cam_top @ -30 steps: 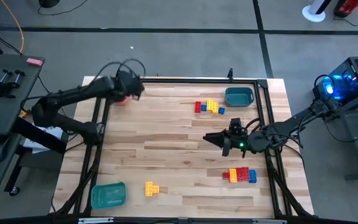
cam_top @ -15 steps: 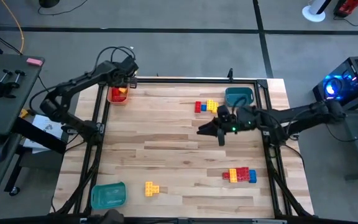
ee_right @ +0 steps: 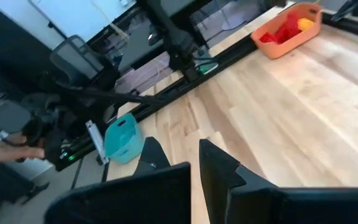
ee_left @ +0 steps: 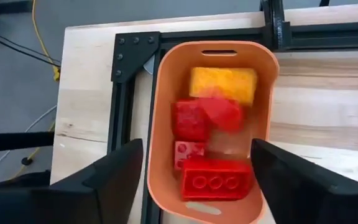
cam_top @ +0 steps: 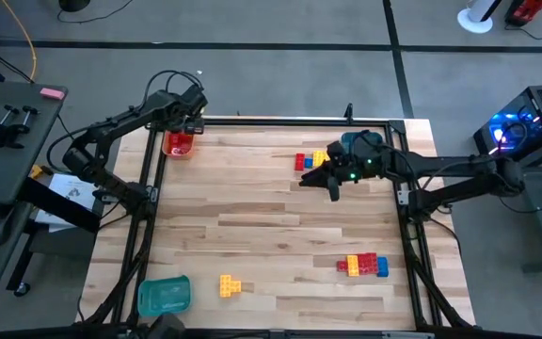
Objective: Sort blocks
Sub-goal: Put the red game piece into the orange bin
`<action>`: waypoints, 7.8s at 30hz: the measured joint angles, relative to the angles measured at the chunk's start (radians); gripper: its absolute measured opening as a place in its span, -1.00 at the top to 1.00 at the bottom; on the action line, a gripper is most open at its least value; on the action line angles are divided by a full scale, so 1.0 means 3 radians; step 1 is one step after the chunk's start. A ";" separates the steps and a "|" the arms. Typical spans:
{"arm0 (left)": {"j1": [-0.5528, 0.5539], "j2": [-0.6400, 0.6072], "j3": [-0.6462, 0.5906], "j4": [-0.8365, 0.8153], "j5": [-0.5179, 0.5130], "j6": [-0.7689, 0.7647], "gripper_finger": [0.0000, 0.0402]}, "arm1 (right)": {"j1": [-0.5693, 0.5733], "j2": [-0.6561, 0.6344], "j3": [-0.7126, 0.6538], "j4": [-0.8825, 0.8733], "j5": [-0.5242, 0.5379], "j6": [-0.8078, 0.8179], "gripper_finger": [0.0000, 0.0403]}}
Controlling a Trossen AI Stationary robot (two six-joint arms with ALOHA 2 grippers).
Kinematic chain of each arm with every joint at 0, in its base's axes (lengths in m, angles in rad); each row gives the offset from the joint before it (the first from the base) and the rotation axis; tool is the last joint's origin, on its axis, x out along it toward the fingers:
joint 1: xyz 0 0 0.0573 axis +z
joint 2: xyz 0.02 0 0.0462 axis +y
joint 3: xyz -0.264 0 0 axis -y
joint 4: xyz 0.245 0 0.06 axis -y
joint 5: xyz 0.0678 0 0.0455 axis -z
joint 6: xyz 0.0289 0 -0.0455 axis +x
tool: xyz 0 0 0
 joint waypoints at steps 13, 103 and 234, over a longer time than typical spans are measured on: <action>-0.1600 -0.0298 0.0000 0.1079 0.0789 0.0777 -0.48 | 0.0042 0.0000 0.0001 0.0280 -0.0112 0.0514 1.00; -0.3150 -0.2316 0.0000 0.1711 0.1227 0.0987 -0.48 | 0.1811 0.1840 0.0989 -0.2526 0.0766 0.1053 0.26; -0.2968 0.1090 0.0049 0.2460 0.2008 -0.0918 1.00 | 0.1235 0.0942 0.2083 -0.2341 0.1583 -0.0601 1.00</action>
